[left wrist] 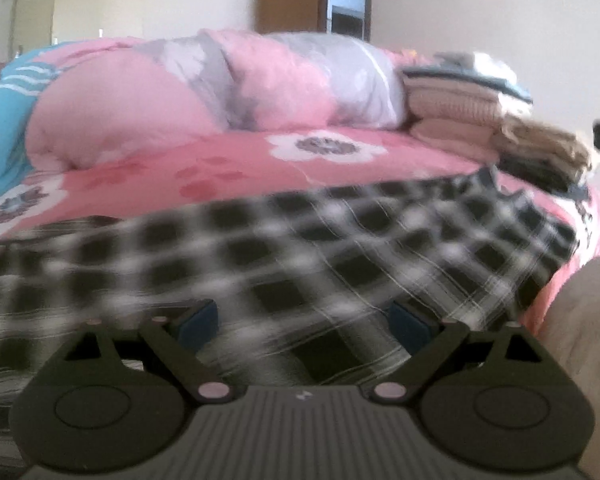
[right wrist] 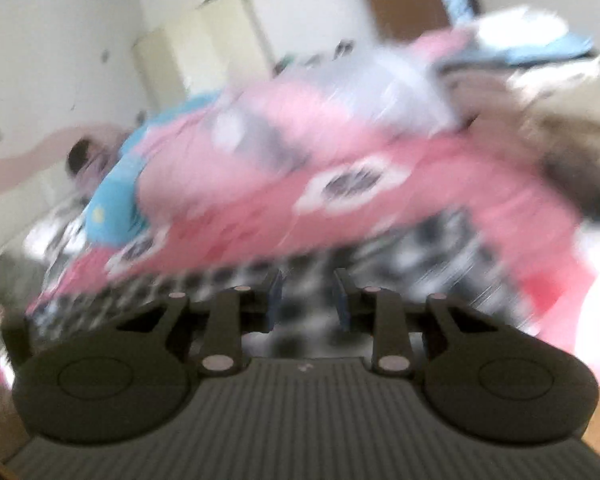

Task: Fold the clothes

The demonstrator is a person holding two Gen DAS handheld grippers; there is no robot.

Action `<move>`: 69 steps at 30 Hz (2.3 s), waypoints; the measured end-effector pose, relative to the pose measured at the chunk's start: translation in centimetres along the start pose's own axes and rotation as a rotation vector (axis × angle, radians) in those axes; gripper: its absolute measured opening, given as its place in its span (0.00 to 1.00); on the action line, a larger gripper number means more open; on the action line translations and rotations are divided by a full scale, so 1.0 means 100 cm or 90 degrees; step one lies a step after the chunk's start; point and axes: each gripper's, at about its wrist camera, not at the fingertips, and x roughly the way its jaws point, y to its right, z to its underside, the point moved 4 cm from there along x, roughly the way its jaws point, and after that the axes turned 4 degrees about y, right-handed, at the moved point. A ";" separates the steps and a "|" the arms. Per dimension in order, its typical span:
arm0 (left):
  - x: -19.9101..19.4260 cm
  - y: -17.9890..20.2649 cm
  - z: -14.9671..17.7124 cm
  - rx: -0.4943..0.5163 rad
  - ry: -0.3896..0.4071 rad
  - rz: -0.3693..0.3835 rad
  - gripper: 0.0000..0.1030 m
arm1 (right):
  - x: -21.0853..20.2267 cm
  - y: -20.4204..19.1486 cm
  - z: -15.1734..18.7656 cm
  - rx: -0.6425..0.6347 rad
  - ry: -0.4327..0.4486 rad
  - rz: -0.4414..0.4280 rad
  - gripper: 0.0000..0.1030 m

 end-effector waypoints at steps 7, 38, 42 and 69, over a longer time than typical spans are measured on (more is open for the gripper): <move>0.010 -0.005 0.013 0.008 -0.005 0.006 0.91 | 0.058 0.085 -0.018 0.061 -0.035 0.059 0.26; 0.031 -0.021 0.011 -0.012 0.031 0.087 0.97 | 0.135 0.162 0.018 0.063 -0.112 0.171 0.04; 0.031 -0.021 0.012 -0.012 0.032 0.088 0.96 | 0.138 0.157 -0.001 0.073 -0.083 0.141 0.05; 0.028 -0.021 0.012 -0.008 0.034 0.086 0.97 | 0.197 0.140 -0.017 0.080 -0.201 0.047 0.17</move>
